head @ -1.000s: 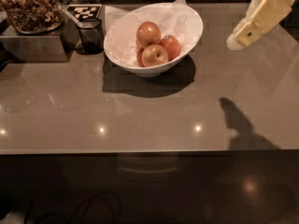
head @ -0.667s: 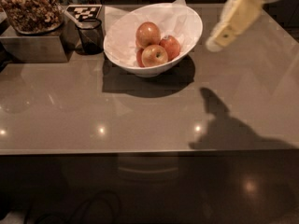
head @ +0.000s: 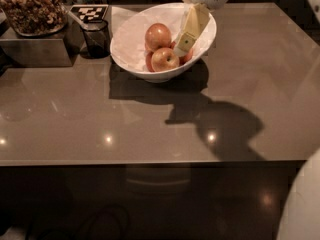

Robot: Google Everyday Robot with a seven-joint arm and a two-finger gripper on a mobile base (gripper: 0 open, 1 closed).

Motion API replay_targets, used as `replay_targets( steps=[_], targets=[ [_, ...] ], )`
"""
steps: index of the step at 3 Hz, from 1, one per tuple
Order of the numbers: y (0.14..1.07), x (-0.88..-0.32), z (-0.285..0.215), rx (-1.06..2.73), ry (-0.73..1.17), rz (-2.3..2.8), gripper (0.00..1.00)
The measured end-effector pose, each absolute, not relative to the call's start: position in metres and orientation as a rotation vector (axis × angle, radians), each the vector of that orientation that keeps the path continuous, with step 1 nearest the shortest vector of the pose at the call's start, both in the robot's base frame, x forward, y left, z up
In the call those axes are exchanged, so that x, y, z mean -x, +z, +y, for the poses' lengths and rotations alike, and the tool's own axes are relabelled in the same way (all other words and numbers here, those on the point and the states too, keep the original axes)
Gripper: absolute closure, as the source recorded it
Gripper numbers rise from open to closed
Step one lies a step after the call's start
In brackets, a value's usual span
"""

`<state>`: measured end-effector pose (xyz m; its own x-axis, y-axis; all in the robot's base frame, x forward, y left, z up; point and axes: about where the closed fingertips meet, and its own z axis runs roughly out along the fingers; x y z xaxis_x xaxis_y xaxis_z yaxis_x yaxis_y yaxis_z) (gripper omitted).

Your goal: Pick apple from white bowl

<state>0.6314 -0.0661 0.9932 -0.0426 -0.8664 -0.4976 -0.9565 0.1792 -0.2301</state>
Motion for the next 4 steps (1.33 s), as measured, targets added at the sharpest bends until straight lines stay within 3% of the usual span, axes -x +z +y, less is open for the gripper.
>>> replay_targets(
  steps=[3, 4],
  targets=[
    [0.979, -0.672, -0.055, 1.535, 0.379, 1.969, 0.00],
    [0.980, -0.675, -0.054, 1.529, 0.381, 1.962, 0.19]
  ],
)
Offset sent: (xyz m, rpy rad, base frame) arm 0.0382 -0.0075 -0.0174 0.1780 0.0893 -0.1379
